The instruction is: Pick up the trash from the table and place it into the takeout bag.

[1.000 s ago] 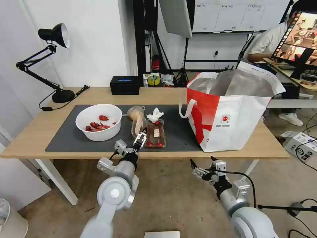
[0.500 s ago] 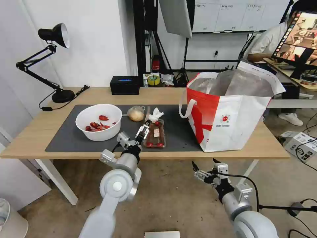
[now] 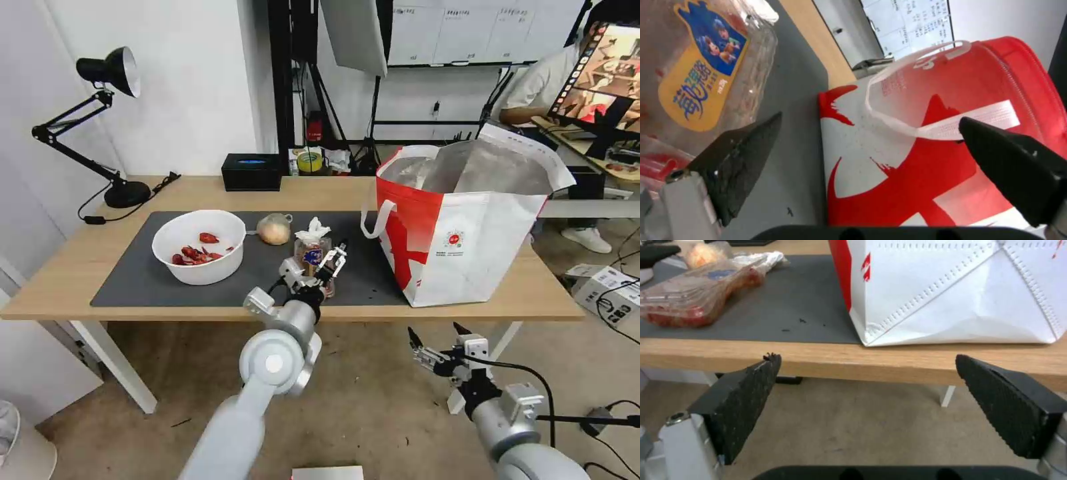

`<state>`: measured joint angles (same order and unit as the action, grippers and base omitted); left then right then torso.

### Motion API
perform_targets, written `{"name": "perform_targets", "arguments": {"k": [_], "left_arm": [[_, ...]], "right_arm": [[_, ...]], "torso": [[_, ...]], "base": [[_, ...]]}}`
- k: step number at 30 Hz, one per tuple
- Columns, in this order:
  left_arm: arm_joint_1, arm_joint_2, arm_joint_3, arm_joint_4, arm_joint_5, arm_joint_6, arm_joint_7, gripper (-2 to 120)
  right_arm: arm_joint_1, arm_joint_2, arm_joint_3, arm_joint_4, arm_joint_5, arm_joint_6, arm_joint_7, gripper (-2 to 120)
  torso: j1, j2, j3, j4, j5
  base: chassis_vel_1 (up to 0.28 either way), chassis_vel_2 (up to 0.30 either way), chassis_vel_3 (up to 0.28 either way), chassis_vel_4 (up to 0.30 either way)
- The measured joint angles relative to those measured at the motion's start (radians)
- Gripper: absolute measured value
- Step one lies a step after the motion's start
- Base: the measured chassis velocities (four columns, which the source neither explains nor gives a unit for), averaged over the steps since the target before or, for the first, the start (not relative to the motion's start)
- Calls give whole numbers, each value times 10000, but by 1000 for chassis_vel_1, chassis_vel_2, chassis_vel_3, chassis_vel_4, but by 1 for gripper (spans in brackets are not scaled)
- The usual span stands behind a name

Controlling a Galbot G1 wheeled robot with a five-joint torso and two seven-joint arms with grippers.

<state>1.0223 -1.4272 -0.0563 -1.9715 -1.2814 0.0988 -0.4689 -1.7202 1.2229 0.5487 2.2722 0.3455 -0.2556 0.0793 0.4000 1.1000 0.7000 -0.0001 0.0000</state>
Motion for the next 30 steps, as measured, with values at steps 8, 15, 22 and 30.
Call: {"name": "perform_targets", "arguments": {"k": [8,15,22,30], "left_arm": [[16,1201,-267,60,2549,811,918,100],[-79,3018,-538,223,5583,580,3628,95],[-680,4368,-607,820,6402,174,5820,80],[-1668,5443,-6,1810,6814,-138,7779,50]], "right_arm": [[125,30,-106,53,6,64,-52,100],[458,-134,-444,-104,99,110,-52,100],[892,-241,-802,-257,500,123,-48,100],[1259,-269,-1118,-456,708,124,-10,100]], "torso": [[0,-1,0,2,-3],[-1,0,0,2,-3],[0,0,0,2,-3],[0,0,1,1,-2]], "base": [[0,0,0,0],[0,0,0,0],[0,0,0,0],[0,0,0,0]]}}
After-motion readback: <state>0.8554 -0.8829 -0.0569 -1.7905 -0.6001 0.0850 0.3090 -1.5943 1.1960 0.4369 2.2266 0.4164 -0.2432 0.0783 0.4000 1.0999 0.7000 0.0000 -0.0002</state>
